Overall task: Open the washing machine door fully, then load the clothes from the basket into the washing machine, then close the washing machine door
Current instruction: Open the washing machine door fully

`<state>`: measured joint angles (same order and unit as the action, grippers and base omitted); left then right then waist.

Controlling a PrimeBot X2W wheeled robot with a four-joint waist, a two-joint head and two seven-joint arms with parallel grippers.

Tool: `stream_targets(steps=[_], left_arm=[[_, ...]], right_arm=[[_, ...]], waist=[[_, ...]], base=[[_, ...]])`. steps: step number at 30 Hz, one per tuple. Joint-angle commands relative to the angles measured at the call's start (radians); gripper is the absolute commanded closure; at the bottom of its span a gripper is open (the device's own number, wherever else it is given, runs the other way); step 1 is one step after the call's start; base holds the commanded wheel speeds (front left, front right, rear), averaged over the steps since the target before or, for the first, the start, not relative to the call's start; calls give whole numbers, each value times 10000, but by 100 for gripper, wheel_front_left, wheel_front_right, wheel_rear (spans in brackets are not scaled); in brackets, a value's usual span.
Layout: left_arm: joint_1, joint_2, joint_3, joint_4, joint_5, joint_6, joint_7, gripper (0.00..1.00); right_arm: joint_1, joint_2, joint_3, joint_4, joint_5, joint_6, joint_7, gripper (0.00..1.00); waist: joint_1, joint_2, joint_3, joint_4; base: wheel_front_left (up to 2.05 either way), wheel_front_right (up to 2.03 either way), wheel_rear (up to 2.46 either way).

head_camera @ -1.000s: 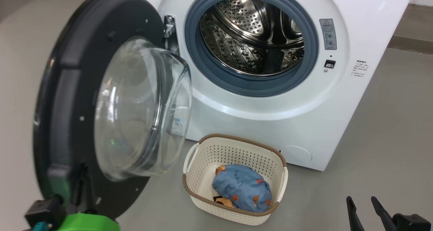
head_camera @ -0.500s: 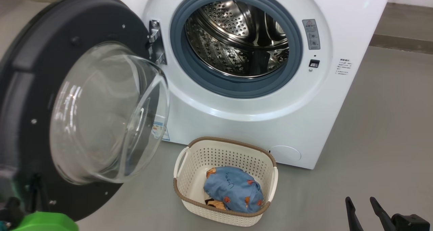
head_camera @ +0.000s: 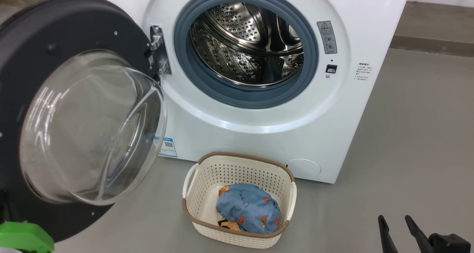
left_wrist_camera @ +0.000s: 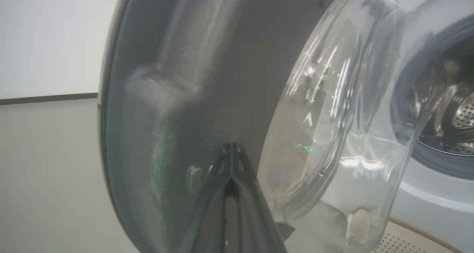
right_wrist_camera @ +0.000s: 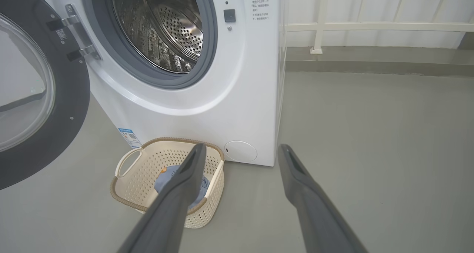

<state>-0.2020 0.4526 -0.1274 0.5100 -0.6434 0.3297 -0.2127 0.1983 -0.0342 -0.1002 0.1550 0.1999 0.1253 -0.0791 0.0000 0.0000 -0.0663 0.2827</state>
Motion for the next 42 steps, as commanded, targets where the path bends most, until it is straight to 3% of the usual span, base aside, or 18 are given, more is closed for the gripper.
stream_targets(steps=[1, 11, 23, 33, 42], left_arm=[[-738, 643, 579, 62, -76, 36, -141, 100], [-1401, 914, 668, 1308, -159, -232, -191, 100], [-1646, 708, 755, 1807, -191, -443, -399, 100], [-881, 328, 824, 779, 135, -369, -481, 100], [325, 69, 467, -1362, 754, -197, -488, 100]], right_arm=[[-302, -160, 246, -309, 65, 54, -6, 0], [-315, -160, 234, -344, 45, 54, 27, 0], [-296, -160, 199, -398, 24, 54, 50, 0], [-289, -160, 45, -427, 1, 54, 96, 0], [-294, -160, -83, -453, -59, 54, 164, 0]], waist=[[0, 0, 16, -32], [0, 0, 113, -149], [0, 0, 194, -105], [0, 0, 226, 47], [0, 0, 144, 34]], base=[[0, 0, 0], [0, 0, 0], [0, 0, 0], [0, 0, 0], [0, 0, 0]])
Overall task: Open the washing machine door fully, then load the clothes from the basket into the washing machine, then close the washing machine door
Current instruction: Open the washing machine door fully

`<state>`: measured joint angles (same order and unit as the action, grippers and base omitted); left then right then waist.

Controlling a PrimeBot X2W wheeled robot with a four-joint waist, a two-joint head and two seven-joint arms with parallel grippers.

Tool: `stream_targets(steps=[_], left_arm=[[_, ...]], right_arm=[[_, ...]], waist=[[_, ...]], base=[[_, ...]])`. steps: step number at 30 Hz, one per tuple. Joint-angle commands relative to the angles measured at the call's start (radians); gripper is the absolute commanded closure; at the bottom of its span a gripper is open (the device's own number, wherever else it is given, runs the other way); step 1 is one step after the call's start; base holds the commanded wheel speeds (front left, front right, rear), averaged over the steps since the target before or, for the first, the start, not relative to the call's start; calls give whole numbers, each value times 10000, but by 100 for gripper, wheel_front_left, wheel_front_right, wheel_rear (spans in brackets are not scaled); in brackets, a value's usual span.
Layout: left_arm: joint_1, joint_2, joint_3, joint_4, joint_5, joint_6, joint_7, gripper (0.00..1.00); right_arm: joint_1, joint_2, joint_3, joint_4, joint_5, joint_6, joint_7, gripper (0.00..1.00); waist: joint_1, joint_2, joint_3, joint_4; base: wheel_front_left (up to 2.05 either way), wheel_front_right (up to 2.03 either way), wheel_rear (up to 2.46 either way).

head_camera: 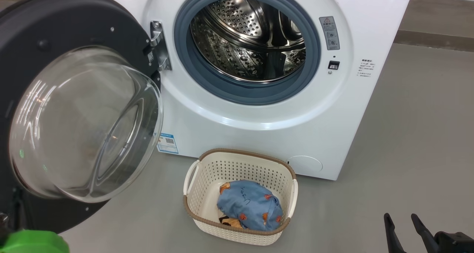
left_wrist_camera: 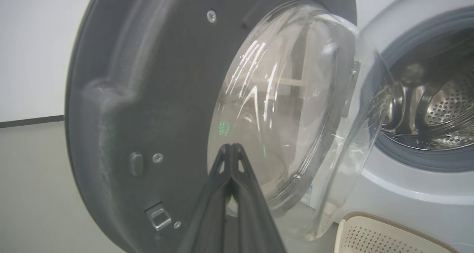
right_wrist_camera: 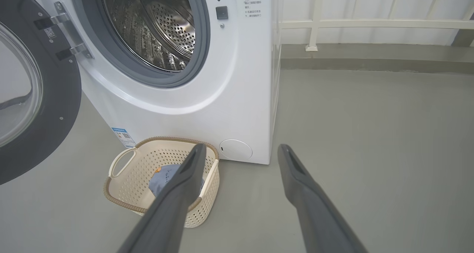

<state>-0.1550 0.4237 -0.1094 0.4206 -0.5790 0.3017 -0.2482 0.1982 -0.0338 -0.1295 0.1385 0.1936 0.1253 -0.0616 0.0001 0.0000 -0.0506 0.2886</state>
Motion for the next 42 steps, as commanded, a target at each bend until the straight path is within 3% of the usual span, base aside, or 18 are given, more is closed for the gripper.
stream_targets(steps=[1, 6, 8, 11, 12, 13, 14, 16, 17, 19, 20, 33, 42], left_arm=[[5, 329, 214, -743, 154, 99, -133, 100], [699, 35, -314, -2098, 316, 146, 25, 100], [883, -89, -602, -2613, 405, 120, 105, 78], [1004, -171, -921, -3030, 542, 97, 224, 73], [1074, -253, -1185, -3326, 630, 66, 329, 63], [1074, -253, -1185, -3326, 630, 66, 329, 63], [1103, -307, -1333, -3425, 660, 32, 395, 55], [1165, -457, -1630, -3591, 735, -18, 451, 50], [1193, -507, -1766, -3569, 719, -69, 569, 31], [1175, -607, -1957, -3523, 723, -174, 588, 3], [1201, -688, -2080, -3490, 720, -210, 625, 0], [1066, -1178, -2424, -2491, 527, -491, 379, 0], [931, -1248, -2441, -1968, 547, -494, 236, 0]], right_arm=[[-297, -164, 226, -293, -8, 54, -4, 0], [-302, -164, 312, -360, -70, 54, 27, 0], [-288, -164, 355, -383, -145, 54, 43, 0], [-271, -164, 413, -409, -308, 54, 85, 0], [-272, -164, 505, -440, -454, 54, 124, 0], [-272, -164, 505, -440, -454, 54, 124, 0], [-278, -164, 527, -451, -434, 54, 136, 0], [-299, -164, 558, -492, -483, 54, 158, 0], [-311, -164, 578, -512, -439, 54, 166, 0], [-344, -164, 671, -543, -227, 54, 153, 0], [-343, -164, 697, -548, -245, 54, 169, 0], [-361, -164, 840, -708, -467, 54, 302, 0], [-360, -164, 814, -791, -477, 54, 315, 0]], waist=[[0, 0, -17, -57], [0, 0, -48, -236], [0, 0, -70, -327], [0, 0, -95, -416], [0, 0, -130, -546], [0, 0, -130, -546], [0, 0, -142, -613], [0, 0, -170, -747], [0, 0, -177, -825], [0, 0, -193, -973], [0, 0, -202, -1044], [0, 0, -187, -1995], [0, 0, -51, -2298]], base=[[0, 0, 0], [0, 0, 0], [0, 0, 0], [0, 0, 0], [0, 0, 0], [0, 0, 0], [0, 0, 0], [0, 0, 0], [0, 0, 0], [0, 0, 0], [0, 0, 0], [0, 0, 0], [0, 0, 0]])
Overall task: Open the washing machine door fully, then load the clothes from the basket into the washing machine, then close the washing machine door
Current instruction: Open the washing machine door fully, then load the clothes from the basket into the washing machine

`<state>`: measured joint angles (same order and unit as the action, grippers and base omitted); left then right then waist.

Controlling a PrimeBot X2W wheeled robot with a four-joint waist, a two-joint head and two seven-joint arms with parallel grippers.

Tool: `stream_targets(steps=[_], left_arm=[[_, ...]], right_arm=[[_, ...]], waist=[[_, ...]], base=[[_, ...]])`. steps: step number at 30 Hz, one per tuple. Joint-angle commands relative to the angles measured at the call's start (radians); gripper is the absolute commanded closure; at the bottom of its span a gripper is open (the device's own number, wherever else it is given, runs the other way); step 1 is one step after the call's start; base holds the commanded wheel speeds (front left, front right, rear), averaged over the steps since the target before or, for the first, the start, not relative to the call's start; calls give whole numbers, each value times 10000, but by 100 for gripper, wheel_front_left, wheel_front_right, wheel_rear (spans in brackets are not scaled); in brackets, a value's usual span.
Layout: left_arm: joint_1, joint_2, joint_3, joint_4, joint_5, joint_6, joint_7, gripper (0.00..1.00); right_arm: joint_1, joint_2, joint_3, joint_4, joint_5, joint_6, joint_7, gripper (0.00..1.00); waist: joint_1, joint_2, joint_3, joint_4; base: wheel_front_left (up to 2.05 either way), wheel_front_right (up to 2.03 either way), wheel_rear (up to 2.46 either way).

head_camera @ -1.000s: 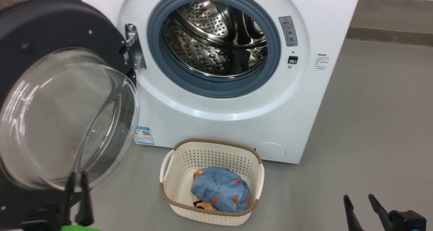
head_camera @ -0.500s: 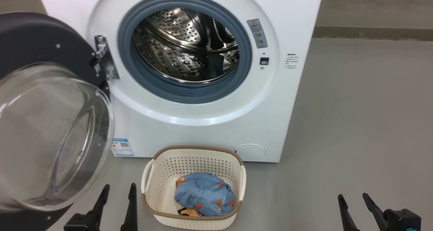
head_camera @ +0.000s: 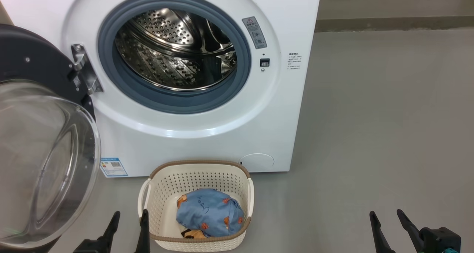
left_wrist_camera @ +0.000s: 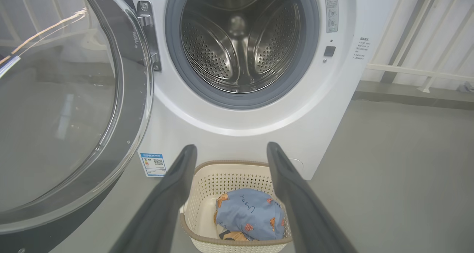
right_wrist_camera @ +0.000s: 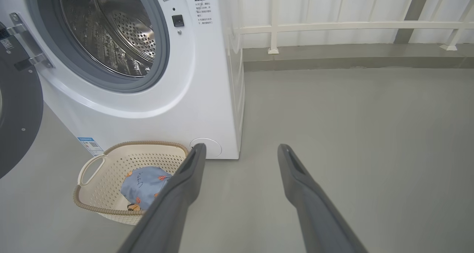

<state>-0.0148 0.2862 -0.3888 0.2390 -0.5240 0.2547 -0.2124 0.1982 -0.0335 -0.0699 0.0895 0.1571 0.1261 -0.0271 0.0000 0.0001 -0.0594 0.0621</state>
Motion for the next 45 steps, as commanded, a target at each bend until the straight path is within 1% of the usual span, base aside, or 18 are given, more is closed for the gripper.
stream_targets(steps=[1, 14, 21, 24, 26, 33, 37, 45], left_arm=[[-487, 129, 360, -134, 12, -22, -150, 0], [-564, 149, 363, 89, 50, -53, -279, 0], [-569, 118, 372, 183, -1, 64, -216, 0], [-582, 118, 367, 214, -77, 35, -147, 0], [-590, 93, 371, 225, -152, 18, -86, 0], [-671, 153, 302, 220, -86, 11, -132, 0], [-719, 162, 276, 207, -172, -156, -156, 0], [-673, 168, 250, 328, -197, -73, -147, 0]], right_arm=[[-367, -168, 207, -295, -110, 46, -34, 0], [-424, -168, 156, -211, -23, 46, -92, 0], [-444, -168, 195, -117, 17, 46, -118, 0], [-455, -168, 198, -106, 38, 46, -130, 0], [-464, -168, 223, -87, 187, 46, -134, 0], [-478, -167, 197, -67, 153, 46, -136, 0], [-485, -167, 174, -70, 151, 46, -125, 0], [-490, -167, 180, -46, 140, 46, -132, 0]], waist=[[0, -1, 55, -42], [0, -1, 147, -64], [0, -1, 162, -60], [0, -1, 178, -55], [0, -1, 185, -46], [0, -1, 198, -37], [0, -1, 207, -12], [0, -1, 158, -8]], base=[[0, 0, 0], [0, 0, 0], [0, 0, 0], [25, -25, 0], [59, -59, 0], [124, -124, 0], [149, -149, 0], [67, -67, 0]])
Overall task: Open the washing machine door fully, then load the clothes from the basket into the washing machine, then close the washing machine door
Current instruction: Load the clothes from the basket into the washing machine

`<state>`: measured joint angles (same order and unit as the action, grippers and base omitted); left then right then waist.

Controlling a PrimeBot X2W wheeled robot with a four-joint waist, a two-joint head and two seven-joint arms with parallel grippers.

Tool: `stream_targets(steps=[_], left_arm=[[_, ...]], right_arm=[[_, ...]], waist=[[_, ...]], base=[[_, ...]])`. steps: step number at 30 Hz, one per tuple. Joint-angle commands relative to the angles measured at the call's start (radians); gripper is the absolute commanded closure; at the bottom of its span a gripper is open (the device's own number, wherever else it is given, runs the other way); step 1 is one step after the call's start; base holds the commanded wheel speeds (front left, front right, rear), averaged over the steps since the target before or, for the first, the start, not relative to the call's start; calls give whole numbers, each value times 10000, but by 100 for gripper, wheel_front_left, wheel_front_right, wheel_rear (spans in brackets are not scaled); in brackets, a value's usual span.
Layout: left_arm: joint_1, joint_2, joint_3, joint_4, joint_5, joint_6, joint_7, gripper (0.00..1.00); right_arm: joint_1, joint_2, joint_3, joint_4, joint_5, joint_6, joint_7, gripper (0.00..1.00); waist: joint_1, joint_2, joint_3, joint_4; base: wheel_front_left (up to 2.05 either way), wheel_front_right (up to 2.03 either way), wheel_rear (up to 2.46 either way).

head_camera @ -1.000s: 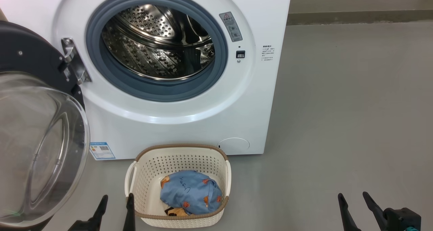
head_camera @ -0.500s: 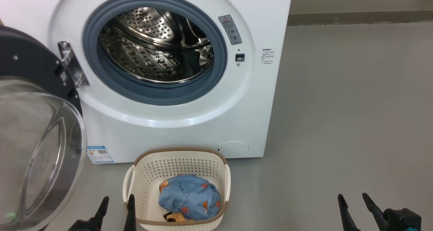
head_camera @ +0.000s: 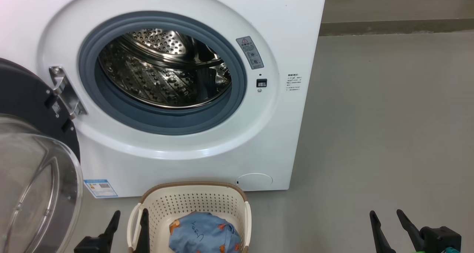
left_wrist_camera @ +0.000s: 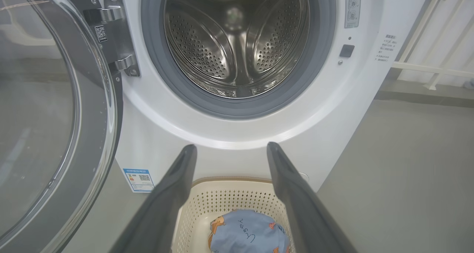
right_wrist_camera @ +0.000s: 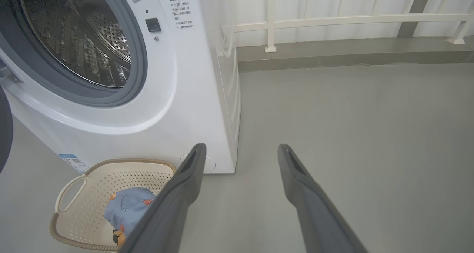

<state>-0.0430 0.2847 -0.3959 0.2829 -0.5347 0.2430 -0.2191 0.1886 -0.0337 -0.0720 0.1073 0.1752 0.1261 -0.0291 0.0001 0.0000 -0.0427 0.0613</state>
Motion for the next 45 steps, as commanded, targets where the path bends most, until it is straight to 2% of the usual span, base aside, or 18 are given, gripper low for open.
stream_targets(steps=[1, 24, 33, 39, 45], left_arm=[[-385, 184, 315, -84, -96, 59, -64, 0], [-353, 164, 139, 96, -184, 150, -11, 0], [-741, -56, -108, 834, -557, -503, 243, 0], [-1813, -319, -353, 2027, -801, -1148, 770, 0], [-3235, -682, -502, 3782, -884, -1585, 1085, 0]], right_arm=[[-395, -166, 205, -220, -41, 46, -112, 0], [-375, -166, 249, -256, -43, 46, -59, 0], [-516, -166, 244, -241, 447, 46, 13, 0], [-834, -166, 240, -508, 342, 46, 95, 0], [-1450, -166, 381, -629, 140, 46, 62, 0]], waist=[[-1, 0, -21, -1], [-1, 0, -24, -25], [-1, 0, 350, -158], [-1, 0, 1200, -318], [-1, 0, 2251, -757]], base=[[6, -6, 0], [0, 0, 0], [0, 0, 0], [0, 0, 0], [0, 0, 0]])
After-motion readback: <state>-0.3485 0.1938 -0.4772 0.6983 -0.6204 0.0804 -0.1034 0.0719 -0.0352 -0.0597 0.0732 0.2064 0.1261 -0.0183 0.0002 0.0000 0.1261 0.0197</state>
